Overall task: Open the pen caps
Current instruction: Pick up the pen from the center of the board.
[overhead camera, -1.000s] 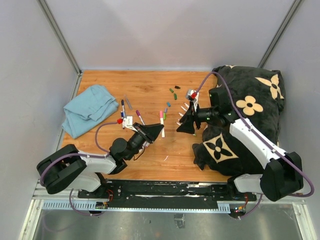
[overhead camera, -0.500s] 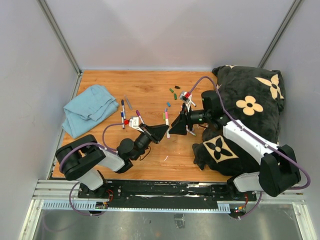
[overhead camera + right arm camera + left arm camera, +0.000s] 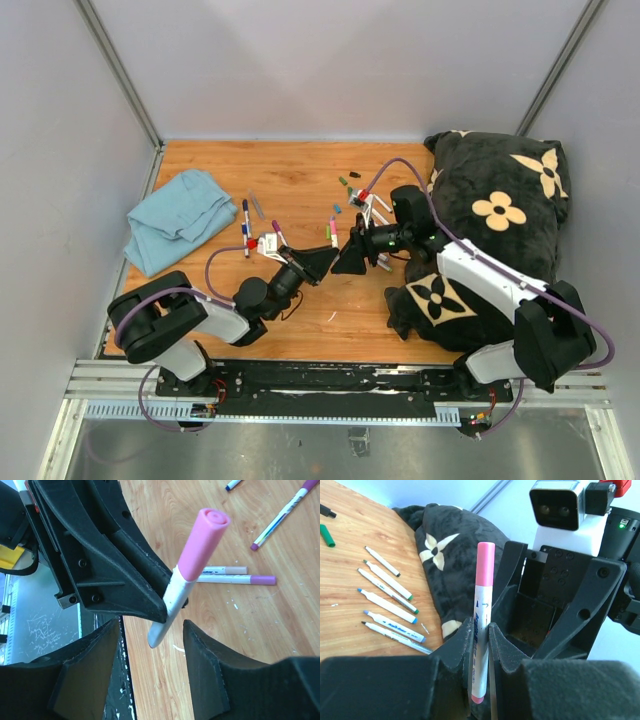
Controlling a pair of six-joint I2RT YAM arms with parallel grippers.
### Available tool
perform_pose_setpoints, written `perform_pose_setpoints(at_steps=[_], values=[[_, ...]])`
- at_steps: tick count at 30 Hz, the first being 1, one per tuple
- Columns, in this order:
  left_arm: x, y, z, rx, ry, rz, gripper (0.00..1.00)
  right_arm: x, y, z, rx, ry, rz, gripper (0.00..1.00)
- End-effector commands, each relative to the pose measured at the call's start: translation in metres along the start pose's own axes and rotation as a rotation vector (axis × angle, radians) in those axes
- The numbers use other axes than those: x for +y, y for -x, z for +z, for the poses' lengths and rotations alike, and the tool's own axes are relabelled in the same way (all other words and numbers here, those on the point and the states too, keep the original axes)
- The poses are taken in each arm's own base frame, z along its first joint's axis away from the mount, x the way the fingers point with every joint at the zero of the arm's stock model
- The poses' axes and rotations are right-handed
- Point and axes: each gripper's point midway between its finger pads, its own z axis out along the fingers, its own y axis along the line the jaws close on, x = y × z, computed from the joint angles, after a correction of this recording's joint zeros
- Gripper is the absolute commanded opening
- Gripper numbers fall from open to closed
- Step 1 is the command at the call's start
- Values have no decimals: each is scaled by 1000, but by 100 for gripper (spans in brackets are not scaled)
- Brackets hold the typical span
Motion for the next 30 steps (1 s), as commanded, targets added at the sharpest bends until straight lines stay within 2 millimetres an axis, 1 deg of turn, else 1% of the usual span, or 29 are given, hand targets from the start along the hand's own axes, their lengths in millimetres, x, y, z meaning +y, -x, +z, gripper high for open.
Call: perform_pose_setpoints(at_steps=[1,4,7,10,13,14,16,19,21,24,25,26,29,30], values=[[-55,54,4,-199,-183,-95,0,9,0,10,22,24,-24,55],[-59,54,4,-198,-193,-99,0,10,1,11,22,25,-24,51],[-62,52,4,-192,-203,-104,0,10,2,11,20,25,-28,44],[-65,52,3,-187,-215,-103,0,10,3,10,23,24,-32,28],[-66,53,1,-186,-217,-103,0,12,4,9,25,25,-41,10],[-65,54,0,-188,-215,-101,2,12,5,9,26,24,-45,5],[-62,56,-4,-196,-203,-96,16,13,7,7,29,26,-60,1],[-60,63,-12,-208,-190,-76,40,15,7,3,41,43,-86,1],[-60,66,-18,-199,-189,-55,52,18,6,-1,60,79,-124,1],[-65,68,-28,-169,-209,7,67,21,1,-9,85,121,-168,1],[-63,63,-31,-136,-206,39,72,22,0,-12,91,128,-181,1],[-69,67,-35,-129,-224,59,75,22,-1,-14,96,130,-200,1],[-70,63,-45,-54,-234,137,83,21,-4,-20,120,123,-252,1],[-68,60,-48,-23,-232,164,87,21,-4,-22,127,118,-267,1]])
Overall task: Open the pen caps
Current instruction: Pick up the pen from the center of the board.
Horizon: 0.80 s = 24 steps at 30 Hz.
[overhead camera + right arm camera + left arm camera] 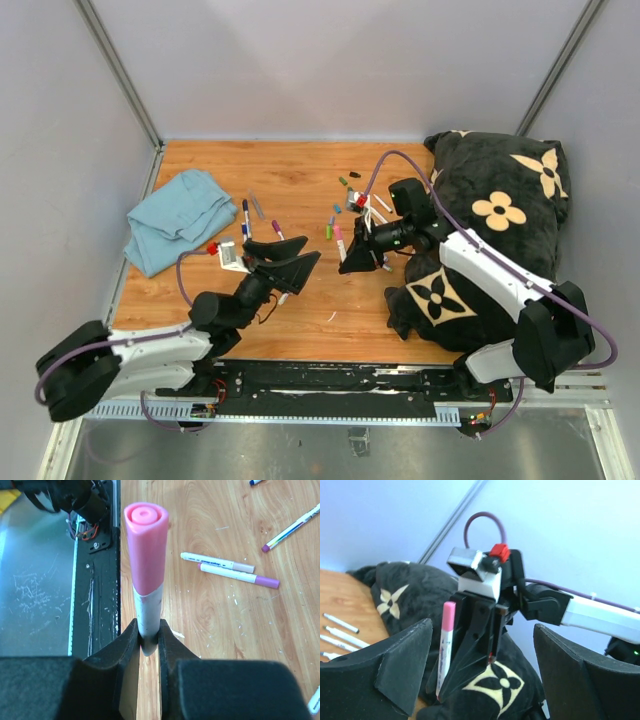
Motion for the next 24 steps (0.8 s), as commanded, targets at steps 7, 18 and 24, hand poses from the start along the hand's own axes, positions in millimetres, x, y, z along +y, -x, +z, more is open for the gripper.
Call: perform_pose_setpoints(at_steps=[7,18,24], values=[[5,-16,-34,241,-25,193,98,6,-4,-18,67,4,-177,2],[15,-36,-38,361,-81,113,99,0,-9,-19,94,-9,-183,2],[14,-38,-42,379,-148,27,99,-2,-12,-18,103,-6,-177,2]])
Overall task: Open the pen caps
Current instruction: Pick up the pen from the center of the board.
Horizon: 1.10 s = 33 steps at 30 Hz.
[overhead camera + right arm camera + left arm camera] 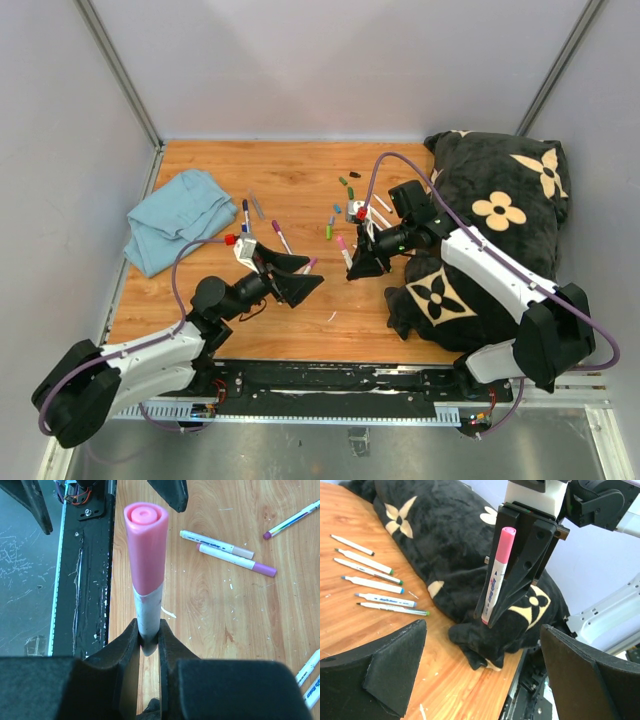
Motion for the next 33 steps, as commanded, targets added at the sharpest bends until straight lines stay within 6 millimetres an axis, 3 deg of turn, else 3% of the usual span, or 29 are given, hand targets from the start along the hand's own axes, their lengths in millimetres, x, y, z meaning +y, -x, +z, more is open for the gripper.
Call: perform_pose_setpoints(at_steps=[1,10,33], values=[[-22,7,-3,-14,-140,-52,99,-6,7,-6,-3,-18,-29,2],[-12,12,-7,-58,-104,-74,99,-6,6,-6,-2,-17,-28,2],[-20,14,-9,-64,-142,-70,99,-6,6,-6,1,-13,-27,2]])
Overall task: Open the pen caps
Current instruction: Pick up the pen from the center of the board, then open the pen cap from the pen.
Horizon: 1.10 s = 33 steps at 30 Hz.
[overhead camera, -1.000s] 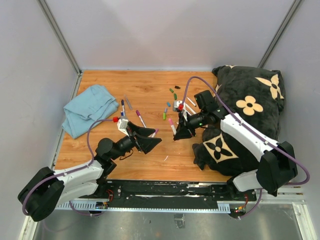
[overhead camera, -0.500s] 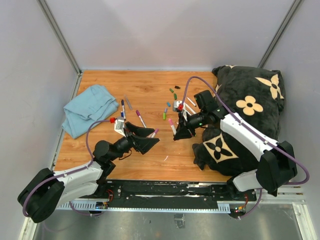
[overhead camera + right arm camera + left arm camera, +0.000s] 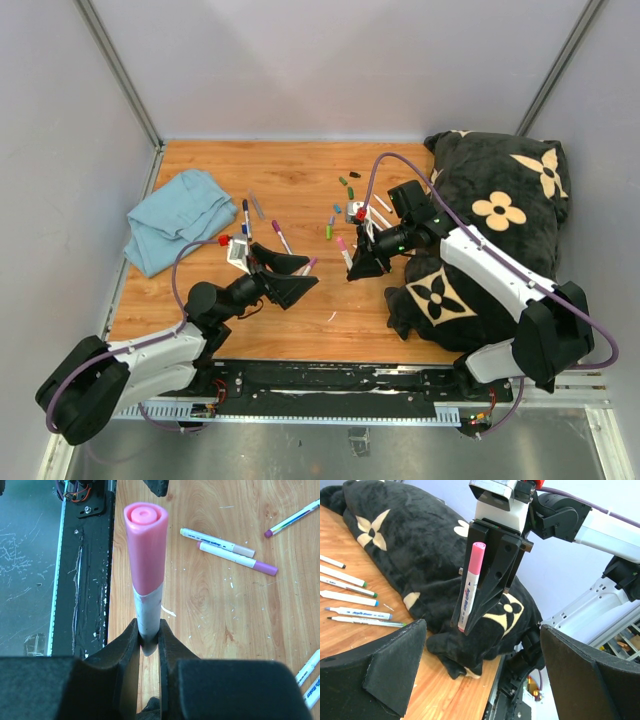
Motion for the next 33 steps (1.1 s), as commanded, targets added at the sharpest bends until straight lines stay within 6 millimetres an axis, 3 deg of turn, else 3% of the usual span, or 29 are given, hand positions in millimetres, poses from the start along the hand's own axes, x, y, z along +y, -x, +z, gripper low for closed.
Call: perform_pose_setpoints(at_steps=[1,33], values=[[-6,2,-1,-11,-38,9,99,-5,9,-7,-9,-19,-24,2],[-9,13,9,-66,-66,-10,98,-5,7,-5,-7,-4,-10,2]])
